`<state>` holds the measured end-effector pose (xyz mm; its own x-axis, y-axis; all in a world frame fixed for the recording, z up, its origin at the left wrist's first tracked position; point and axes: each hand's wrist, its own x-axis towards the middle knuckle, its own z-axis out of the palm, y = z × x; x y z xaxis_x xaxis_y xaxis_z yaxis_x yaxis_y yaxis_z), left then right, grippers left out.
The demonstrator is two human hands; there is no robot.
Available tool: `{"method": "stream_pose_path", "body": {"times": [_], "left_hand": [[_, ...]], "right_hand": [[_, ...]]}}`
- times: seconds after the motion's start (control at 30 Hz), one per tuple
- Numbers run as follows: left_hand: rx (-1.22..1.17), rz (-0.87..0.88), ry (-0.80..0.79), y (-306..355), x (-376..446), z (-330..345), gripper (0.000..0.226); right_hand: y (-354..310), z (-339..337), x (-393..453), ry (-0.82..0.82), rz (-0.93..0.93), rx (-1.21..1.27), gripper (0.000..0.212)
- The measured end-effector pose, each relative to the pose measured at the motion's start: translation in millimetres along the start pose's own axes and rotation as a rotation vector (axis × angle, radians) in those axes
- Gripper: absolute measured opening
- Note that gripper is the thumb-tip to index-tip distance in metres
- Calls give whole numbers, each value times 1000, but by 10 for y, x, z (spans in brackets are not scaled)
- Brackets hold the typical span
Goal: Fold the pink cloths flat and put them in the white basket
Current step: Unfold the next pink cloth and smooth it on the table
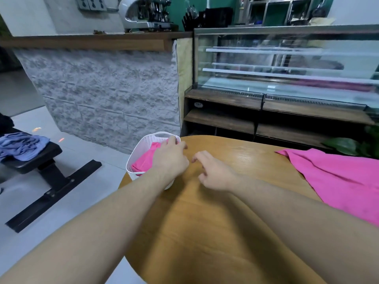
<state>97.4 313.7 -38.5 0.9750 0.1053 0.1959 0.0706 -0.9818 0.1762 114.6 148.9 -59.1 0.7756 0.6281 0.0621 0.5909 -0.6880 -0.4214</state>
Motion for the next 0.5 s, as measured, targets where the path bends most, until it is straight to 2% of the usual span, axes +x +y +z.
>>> {"method": "stream_pose_path", "body": {"times": [0.07,0.13,0.5], "left_hand": [[25,95,76,242,-122,-25,36],[33,175,81,512,-255,-24,33],[-88,307,-243,1801,-991,182,22]], "right_hand": [[110,-114,-231,-4,65,-45,39],[222,-229,-479,-7,118,-63,38],[828,-741,-2028,9,328,-99,39]]}}
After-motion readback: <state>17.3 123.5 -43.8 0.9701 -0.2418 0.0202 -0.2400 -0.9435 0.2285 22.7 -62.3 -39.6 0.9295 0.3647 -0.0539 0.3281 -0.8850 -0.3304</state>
